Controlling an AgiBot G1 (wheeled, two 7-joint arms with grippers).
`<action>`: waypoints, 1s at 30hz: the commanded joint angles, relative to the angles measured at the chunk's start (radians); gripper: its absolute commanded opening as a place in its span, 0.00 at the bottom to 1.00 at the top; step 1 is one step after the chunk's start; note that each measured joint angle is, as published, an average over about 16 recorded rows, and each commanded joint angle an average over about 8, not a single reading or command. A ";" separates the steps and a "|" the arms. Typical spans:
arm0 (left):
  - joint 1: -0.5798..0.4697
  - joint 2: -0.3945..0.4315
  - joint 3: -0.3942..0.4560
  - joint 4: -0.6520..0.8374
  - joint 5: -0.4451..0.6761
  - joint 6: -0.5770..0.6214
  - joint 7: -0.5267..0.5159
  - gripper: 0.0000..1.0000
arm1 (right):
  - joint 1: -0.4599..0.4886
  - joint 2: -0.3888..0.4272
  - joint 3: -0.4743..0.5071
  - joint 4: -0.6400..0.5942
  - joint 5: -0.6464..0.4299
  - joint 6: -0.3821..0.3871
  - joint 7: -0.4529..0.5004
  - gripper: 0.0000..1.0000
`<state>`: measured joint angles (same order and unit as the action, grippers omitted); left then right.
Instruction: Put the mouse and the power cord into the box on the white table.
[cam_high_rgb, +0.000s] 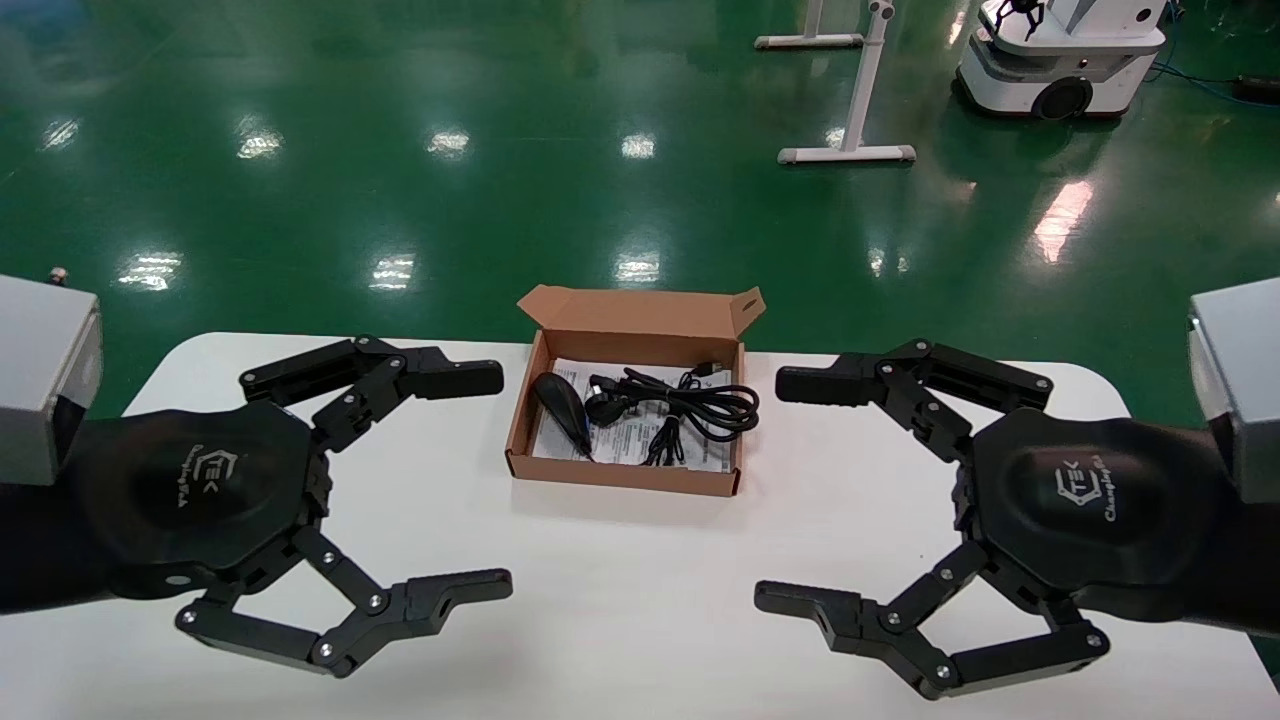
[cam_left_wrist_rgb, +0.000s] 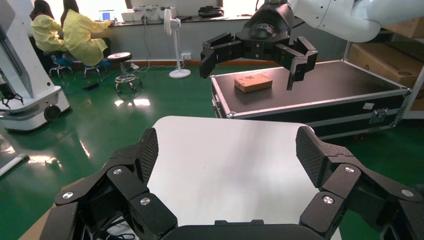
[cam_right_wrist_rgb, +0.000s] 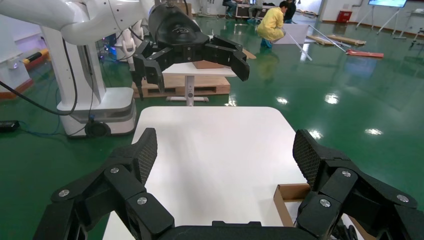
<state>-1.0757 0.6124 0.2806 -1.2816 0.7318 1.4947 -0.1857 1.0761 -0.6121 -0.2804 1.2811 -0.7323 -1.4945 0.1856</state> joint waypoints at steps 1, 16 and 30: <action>0.000 0.000 0.000 0.000 0.000 0.000 0.000 1.00 | 0.000 0.000 0.000 0.000 0.000 0.000 0.000 1.00; 0.000 0.000 0.000 0.000 0.000 0.000 0.000 1.00 | 0.000 0.000 0.000 0.000 0.000 0.000 0.000 1.00; 0.000 0.000 0.000 0.000 0.000 0.000 0.000 1.00 | 0.000 0.000 0.000 0.000 0.000 0.000 0.000 1.00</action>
<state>-1.0757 0.6124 0.2806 -1.2816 0.7319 1.4947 -0.1857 1.0761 -0.6121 -0.2804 1.2811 -0.7324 -1.4946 0.1856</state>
